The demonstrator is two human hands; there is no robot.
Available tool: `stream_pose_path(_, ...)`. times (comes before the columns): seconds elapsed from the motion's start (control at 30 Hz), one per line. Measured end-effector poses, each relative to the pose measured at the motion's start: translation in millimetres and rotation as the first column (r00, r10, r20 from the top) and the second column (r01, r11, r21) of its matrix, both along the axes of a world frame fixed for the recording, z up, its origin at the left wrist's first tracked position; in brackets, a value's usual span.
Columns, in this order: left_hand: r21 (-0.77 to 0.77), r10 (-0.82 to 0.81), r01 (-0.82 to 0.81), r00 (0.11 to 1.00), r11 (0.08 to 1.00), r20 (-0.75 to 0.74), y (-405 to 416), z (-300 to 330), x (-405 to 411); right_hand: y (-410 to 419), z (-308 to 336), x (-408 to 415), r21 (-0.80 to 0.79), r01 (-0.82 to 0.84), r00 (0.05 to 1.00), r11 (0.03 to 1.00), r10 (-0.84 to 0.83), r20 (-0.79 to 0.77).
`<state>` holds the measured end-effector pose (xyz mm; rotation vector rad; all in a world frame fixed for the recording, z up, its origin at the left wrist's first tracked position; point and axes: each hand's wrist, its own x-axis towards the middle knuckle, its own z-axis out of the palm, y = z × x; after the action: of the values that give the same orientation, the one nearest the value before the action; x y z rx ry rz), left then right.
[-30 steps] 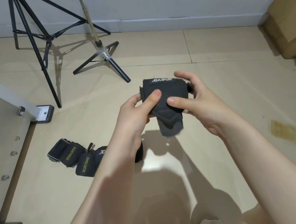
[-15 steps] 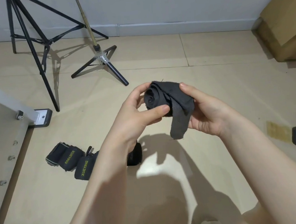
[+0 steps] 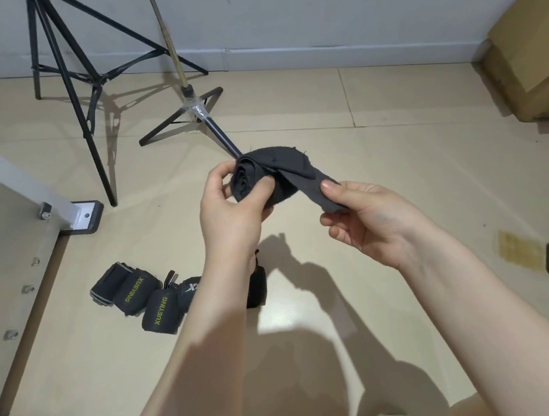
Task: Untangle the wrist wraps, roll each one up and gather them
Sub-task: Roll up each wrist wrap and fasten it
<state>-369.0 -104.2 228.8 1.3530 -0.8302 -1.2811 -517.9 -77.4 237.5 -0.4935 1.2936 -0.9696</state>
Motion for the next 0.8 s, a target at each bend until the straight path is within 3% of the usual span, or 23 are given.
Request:
stream_pose_path(0.13, 0.221, 0.032, 0.037, 0.953, 0.975, -0.302, 1, -3, -8, 5, -7, 6, -0.02, -0.08, 0.993, 0.997, 0.078, -0.088)
stream_pose_path(0.23, 0.34, 0.042, 0.157, 0.859, 0.927, -0.511, 5, -5, -12, 6, -12, 9, -0.045, -0.019, 0.978, 0.999, 0.009, -0.21)
stream_pose_path(0.37, 0.442, 0.032, 0.226, 0.864, 0.868, -0.503, 6, -4, -16, 5, -10, 13, -0.247, 0.119, 0.956, 0.962, -0.178, -0.233)
stream_pose_path(0.57, 0.517, -0.014, 0.375, 0.819, 0.769, -0.573, 12, -3, -22, -2, -8, 10, -0.282, 0.208, 0.972, 0.936, -0.229, -0.043)
stream_pose_path(0.7, 0.425, -0.072, 0.38, 0.809, 0.822, -0.583, 12, -1, -28, -1, -10, 12, -0.304, 0.233, 0.96, 0.924, -0.268, -0.079)
stream_pose_path(0.8, 0.362, -0.153, 0.339, 0.878, 0.869, -0.454, 16, -6, -31, 1, -14, 17, -0.298, 0.284, 0.943, 0.911, -0.322, -0.086)
